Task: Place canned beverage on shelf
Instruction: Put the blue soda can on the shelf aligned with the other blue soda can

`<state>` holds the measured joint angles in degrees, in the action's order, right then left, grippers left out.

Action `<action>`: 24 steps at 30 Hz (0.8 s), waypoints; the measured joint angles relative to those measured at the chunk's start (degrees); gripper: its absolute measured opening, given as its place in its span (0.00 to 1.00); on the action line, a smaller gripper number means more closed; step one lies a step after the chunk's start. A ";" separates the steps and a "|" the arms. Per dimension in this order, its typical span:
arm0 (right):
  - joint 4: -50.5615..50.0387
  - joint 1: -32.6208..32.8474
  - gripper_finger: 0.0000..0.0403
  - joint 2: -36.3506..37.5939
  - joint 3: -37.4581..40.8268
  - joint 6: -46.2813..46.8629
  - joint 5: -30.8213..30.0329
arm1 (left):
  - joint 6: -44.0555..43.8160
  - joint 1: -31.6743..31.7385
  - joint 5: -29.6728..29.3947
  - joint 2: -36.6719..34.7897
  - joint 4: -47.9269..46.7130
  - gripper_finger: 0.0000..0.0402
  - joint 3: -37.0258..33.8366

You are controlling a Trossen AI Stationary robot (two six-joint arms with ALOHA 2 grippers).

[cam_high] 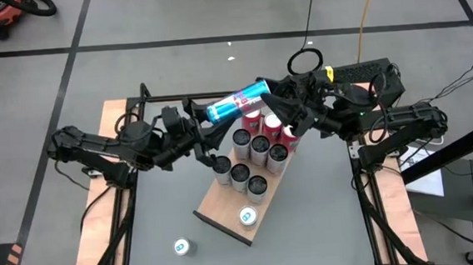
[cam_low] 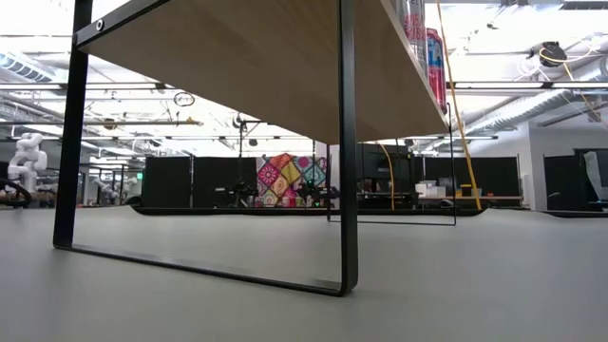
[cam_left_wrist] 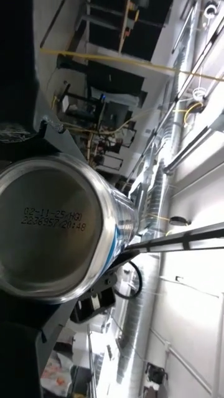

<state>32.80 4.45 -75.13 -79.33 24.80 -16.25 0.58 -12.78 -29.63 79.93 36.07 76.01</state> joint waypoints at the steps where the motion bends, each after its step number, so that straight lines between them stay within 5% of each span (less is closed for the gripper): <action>1: -0.01 0.00 0.75 0.00 0.00 0.00 -0.08 | 0.25 0.00 -0.25 0.00 -0.01 0.59 0.00; 13: -1.05 -1.04 0.72 0.00 0.00 3.13 0.13 | 0.33 0.02 -0.96 0.00 -0.15 0.59 0.00; 24: -1.89 -1.49 0.57 -0.02 0.00 4.68 2.93 | -0.07 0.00 -2.33 -0.06 -1.14 0.59 0.00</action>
<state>30.92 2.96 -75.16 -79.33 29.47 -13.32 0.51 -12.78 -31.97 79.88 34.94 76.01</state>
